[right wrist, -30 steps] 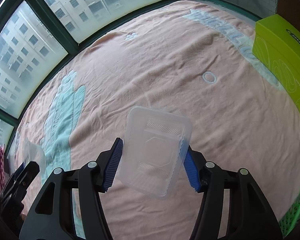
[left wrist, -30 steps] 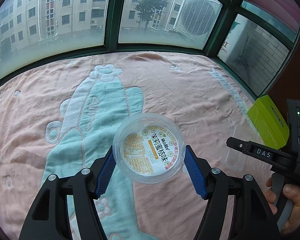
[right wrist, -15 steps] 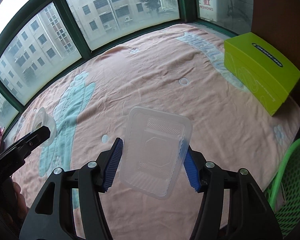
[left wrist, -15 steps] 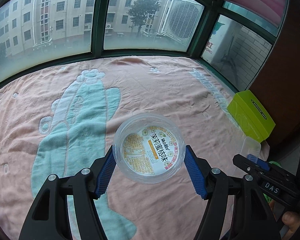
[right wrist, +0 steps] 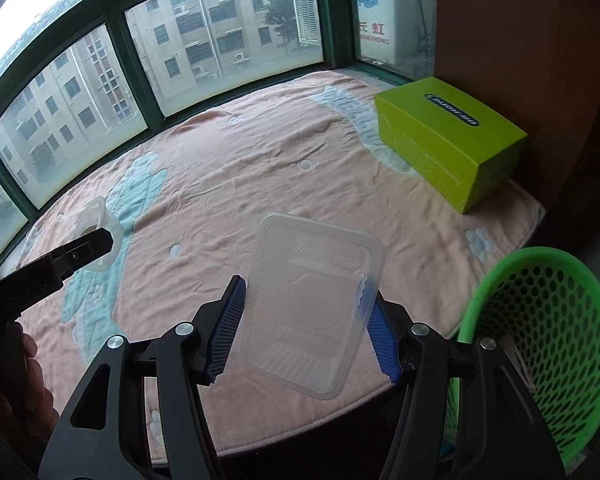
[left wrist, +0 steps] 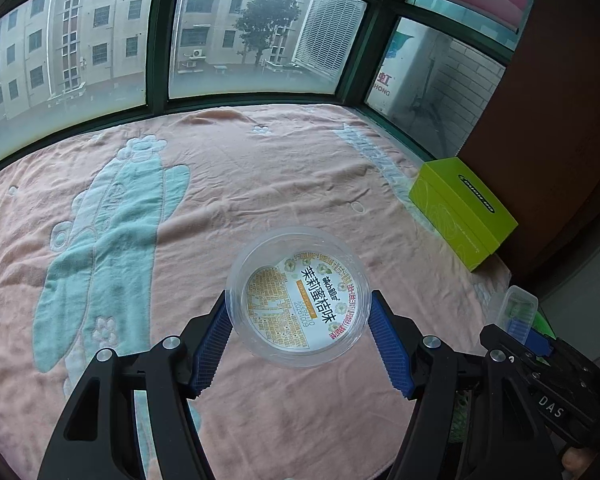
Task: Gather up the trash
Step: 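Carry both items to the wastebasket and drop the clear container in with the right tool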
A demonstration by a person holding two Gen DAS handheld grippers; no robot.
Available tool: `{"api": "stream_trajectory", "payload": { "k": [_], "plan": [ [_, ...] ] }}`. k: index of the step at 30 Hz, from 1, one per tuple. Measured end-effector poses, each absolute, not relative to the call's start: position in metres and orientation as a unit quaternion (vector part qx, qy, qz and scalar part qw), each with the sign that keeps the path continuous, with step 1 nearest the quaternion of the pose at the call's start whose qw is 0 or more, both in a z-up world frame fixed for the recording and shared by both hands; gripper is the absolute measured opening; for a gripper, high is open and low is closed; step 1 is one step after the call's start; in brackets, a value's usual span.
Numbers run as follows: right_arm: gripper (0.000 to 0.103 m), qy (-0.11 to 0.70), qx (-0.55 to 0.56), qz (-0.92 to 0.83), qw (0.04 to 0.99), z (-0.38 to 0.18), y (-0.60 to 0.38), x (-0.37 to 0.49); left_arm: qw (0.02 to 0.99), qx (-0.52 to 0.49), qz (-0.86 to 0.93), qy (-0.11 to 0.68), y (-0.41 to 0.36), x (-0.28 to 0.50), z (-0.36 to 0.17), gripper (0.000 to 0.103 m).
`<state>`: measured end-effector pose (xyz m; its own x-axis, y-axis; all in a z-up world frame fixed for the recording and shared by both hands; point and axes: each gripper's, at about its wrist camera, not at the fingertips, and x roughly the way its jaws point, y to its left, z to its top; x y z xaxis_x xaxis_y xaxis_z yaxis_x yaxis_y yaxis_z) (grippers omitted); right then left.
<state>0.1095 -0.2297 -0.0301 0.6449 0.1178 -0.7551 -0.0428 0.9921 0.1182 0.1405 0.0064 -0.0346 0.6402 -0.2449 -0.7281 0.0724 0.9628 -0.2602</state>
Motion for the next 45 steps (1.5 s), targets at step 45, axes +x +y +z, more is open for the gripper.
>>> {"api": "stream_trajectory", "payload": {
  "k": [45],
  "plan": [
    [0.063,0.377,0.100,-0.147,0.909,-0.024,-0.395,0.003,0.894,-0.017,-0.206,0.397,-0.145,0.107,-0.003,0.065]
  ]
}}
